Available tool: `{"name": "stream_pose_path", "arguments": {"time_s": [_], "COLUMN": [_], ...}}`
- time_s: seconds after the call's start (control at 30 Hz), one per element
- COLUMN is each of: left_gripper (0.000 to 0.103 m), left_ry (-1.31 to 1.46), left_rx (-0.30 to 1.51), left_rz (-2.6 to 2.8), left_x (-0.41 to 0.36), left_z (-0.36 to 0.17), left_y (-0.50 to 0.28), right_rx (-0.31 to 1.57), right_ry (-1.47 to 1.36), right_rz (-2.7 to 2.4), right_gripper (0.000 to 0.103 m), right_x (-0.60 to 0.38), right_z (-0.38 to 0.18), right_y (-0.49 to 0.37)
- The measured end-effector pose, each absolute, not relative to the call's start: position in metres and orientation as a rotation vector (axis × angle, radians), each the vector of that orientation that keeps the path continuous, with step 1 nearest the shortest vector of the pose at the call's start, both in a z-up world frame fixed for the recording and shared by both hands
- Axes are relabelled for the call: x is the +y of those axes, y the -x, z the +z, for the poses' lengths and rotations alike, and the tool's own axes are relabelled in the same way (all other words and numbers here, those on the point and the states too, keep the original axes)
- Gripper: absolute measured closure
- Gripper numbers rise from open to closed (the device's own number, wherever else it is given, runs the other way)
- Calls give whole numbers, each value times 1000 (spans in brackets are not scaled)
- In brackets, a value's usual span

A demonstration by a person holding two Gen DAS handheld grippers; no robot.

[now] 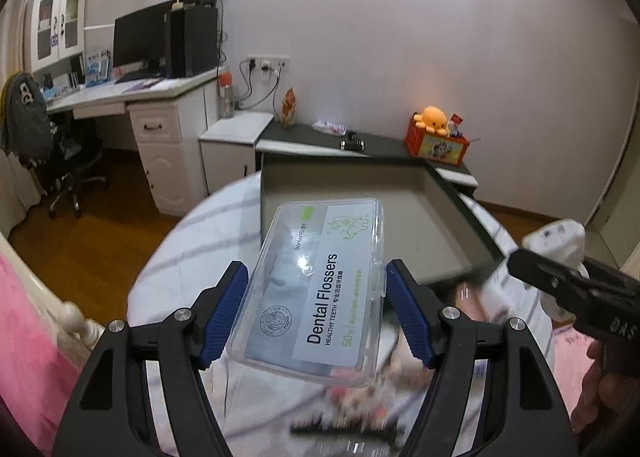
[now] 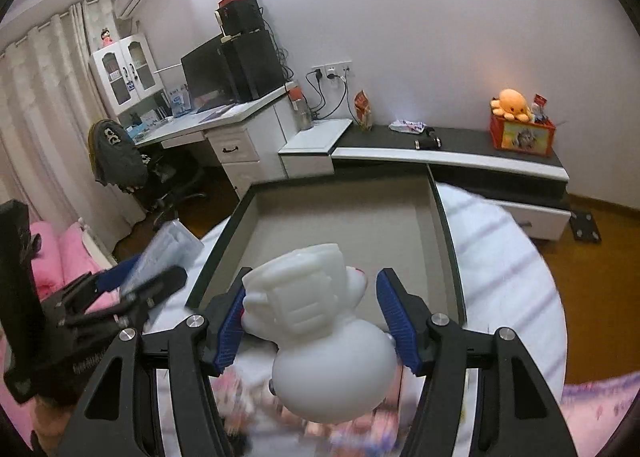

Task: Organize rigid objects
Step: 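Carry both items into the green box and open both grippers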

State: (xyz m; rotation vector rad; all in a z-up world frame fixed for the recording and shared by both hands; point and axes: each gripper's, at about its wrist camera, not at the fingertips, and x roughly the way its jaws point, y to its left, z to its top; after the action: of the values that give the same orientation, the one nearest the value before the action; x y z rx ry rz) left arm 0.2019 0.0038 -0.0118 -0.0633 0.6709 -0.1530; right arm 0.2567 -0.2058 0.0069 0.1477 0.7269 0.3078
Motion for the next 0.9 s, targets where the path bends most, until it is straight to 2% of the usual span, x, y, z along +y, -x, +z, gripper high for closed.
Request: {"name": "stream_pose_path", "arguments": {"time_s": [0.3,0.67,0.83,0.9], "left_gripper": [31,30,28,24], "left_ry": [54,8,-14,-12], "left_rx": [738,873,883,881], "left_rz": [-154,-136,-133,-126], "left_x": [-19,-36,-36,-34], "left_z": [-27,-77,-78,-76], "left_y": [-294,-346,-348,-347], "right_rx": [874,1017,1026,1023], "right_ry": [-152,-121,-132,-142], "right_rz": [271,237,245,254], "right_gripper": [40,39,30,25], "right_x": [-207,-209,-210,-208], "right_z": [-41,-87,-87,-85], "right_y": [-348,-375,-375,-375]}}
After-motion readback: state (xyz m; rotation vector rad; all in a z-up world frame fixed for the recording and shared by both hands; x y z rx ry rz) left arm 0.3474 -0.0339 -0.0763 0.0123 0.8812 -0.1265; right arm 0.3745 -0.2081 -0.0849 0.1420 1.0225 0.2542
